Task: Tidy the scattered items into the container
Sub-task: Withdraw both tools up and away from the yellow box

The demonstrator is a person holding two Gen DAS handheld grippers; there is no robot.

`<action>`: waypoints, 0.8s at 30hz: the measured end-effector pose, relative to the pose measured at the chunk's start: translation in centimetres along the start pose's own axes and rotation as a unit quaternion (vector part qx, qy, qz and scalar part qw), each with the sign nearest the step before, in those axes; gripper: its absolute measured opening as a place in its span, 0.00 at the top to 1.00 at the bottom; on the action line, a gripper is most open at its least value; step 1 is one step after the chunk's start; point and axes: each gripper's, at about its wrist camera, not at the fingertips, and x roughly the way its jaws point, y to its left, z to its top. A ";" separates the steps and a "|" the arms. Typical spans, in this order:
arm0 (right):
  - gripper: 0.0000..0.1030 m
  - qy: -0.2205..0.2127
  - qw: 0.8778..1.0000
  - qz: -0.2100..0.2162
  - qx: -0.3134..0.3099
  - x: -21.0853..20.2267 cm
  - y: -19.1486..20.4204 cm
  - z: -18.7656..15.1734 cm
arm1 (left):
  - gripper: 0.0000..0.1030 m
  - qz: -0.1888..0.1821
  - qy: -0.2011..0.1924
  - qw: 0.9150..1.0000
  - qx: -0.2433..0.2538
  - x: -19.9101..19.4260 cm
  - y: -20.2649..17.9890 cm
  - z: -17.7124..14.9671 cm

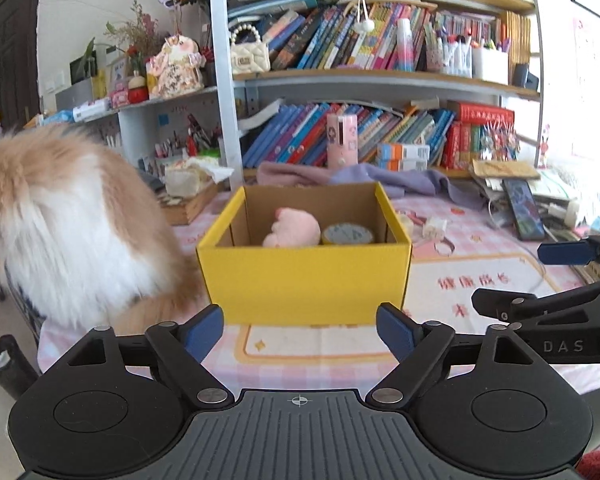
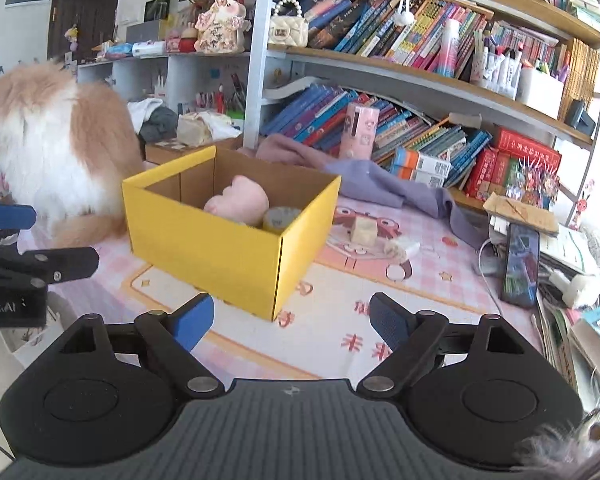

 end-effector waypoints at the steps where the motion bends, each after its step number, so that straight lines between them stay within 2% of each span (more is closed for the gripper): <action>1: 0.15 0.007 1.000 0.001 0.001 0.0 0.0 -0.3 | 0.13 -0.001 0.007 1.000 0.002 0.1 -0.2 -0.3; 8: 0.12 0.042 0.999 -0.006 0.008 0.0 -0.4 -1.5 | 0.09 -0.010 0.048 0.999 0.020 1.1 -1.4 -1.4; 17: 0.09 0.055 0.998 -0.025 0.023 -0.5 -1.3 -2.1 | 0.07 -0.036 0.057 0.997 0.043 1.1 -2.9 -1.6; 24: 0.08 0.047 0.997 -0.051 -0.033 -0.5 -0.3 -2.5 | 0.07 -0.037 0.065 0.996 0.043 1.1 -3.0 -1.9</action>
